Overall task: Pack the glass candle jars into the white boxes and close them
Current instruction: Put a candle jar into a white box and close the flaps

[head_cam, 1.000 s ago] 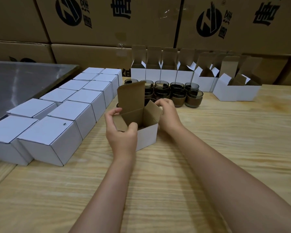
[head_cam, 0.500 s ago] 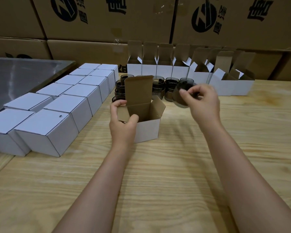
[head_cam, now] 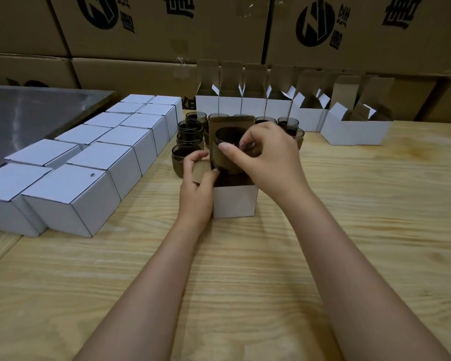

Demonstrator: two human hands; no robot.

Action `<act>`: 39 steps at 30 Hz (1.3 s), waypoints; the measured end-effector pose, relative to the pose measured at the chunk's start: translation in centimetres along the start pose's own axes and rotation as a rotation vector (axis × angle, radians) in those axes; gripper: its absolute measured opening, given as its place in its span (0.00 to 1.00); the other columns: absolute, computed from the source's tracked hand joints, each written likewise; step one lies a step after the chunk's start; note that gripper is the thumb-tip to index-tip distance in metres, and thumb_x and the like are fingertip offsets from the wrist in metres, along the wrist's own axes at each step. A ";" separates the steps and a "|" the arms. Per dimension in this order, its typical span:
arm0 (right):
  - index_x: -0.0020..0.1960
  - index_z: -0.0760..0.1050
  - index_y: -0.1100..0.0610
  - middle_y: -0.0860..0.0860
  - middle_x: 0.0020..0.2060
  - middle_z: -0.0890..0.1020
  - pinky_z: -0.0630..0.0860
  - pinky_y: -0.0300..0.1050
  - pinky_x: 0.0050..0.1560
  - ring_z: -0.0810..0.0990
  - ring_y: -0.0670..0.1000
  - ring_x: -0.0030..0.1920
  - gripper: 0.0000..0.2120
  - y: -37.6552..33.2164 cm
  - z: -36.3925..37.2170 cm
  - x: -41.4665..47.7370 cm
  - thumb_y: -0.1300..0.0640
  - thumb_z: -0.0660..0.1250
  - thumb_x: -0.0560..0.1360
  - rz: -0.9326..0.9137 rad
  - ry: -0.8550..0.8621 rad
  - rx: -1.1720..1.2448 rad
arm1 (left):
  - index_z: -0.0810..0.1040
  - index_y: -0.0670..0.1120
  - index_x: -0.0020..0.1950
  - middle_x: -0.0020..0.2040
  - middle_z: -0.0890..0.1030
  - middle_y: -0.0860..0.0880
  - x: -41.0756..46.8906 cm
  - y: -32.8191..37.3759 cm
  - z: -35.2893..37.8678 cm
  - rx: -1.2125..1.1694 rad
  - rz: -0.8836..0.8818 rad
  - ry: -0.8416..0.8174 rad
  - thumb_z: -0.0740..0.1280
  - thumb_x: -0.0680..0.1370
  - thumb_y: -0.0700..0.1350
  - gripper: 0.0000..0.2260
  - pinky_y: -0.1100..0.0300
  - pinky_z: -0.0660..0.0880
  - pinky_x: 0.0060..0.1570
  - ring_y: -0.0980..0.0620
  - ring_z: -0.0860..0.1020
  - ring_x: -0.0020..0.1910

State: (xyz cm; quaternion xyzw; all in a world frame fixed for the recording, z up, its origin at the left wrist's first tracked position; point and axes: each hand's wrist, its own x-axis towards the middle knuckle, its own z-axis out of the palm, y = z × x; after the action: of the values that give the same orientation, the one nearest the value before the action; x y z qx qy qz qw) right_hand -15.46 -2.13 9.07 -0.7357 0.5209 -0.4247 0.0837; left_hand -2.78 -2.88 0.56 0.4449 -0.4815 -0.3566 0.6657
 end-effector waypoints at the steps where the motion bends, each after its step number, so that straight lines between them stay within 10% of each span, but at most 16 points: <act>1: 0.36 0.71 0.49 0.45 0.43 0.75 0.72 0.57 0.58 0.73 0.45 0.48 0.14 0.3 0.3 -0.1 0.40 0.68 0.72 -0.007 0.014 -0.011 | 0.72 0.55 0.55 0.46 0.79 0.59 0.1 0.0 0.0 -0.020 -0.026 -0.002 0.62 0.71 0.47 0.13 0.62 0.75 0.41 0.60 0.79 0.43; 8: 0.36 0.72 0.48 0.47 0.46 0.79 0.59 0.49 0.62 0.70 0.51 0.56 0.17 2.2 1.5 -0.7 0.36 0.66 0.71 -0.097 -0.052 -0.267 | 0.72 0.59 0.54 0.45 0.77 0.70 0.3 -0.2 0.1 0.058 -0.032 -0.014 0.54 0.75 0.53 0.11 0.50 0.74 0.55 0.66 0.75 0.50; 15: 0.32 0.72 0.48 0.46 0.45 0.79 0.40 0.61 0.73 0.66 0.53 0.63 0.22 2.9 2.3 -1.1 0.34 0.57 0.74 -0.095 -0.140 -0.483 | 0.71 0.55 0.57 0.41 0.76 0.74 0.2 -0.2 0.2 0.140 0.009 -0.002 0.54 0.75 0.53 0.13 0.64 0.71 0.47 0.73 0.73 0.42; 23: 0.39 0.80 0.54 0.47 0.50 0.80 0.58 0.57 0.67 0.67 0.53 0.62 0.30 3.4 2.7 -1.5 0.36 0.47 0.79 -0.151 -0.190 -0.563 | 0.71 0.59 0.55 0.44 0.78 0.71 0.0 0.2 0.3 0.084 0.000 -0.014 0.54 0.76 0.56 0.12 0.42 0.75 0.56 0.65 0.76 0.48; 30: 0.51 0.78 0.56 0.52 0.55 0.75 0.70 0.31 0.54 0.74 0.46 0.56 0.13 3.6 2.5 -1.4 0.59 0.54 0.80 -0.031 0.347 0.405 | 0.55 0.60 0.76 0.59 0.77 0.67 0.0 0.3 0.3 -0.140 -0.094 -0.079 0.45 0.78 0.63 0.26 0.63 0.70 0.51 0.64 0.76 0.59; 35: 0.61 0.72 0.51 0.49 0.57 0.76 0.75 0.33 0.46 0.77 0.41 0.51 0.16 4.7 2.8 -1.3 0.65 0.61 0.78 0.222 0.218 0.638 | 0.61 0.55 0.75 0.67 0.70 0.59 0.0 0.5 0.8 -0.028 -0.109 -0.067 0.54 0.83 0.54 0.20 0.72 0.71 0.54 0.65 0.71 0.62; 39: 0.69 0.66 0.53 0.48 0.57 0.78 0.77 0.46 0.57 0.77 0.51 0.58 0.24 5.0 3.7 -1.4 0.69 0.61 0.77 0.366 -0.016 0.903 | 0.66 0.51 0.70 0.50 0.83 0.59 0.1 0.4 0.9 -0.147 -0.138 -0.104 0.63 0.79 0.37 0.21 0.64 0.77 0.50 0.59 0.81 0.52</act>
State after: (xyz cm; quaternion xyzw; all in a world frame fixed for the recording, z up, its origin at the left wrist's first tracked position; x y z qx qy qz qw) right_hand -16.49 -4.37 3.16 -0.5254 0.4050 -0.5810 0.4716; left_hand -3.64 -3.08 1.06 0.4078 -0.4562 -0.4585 0.6445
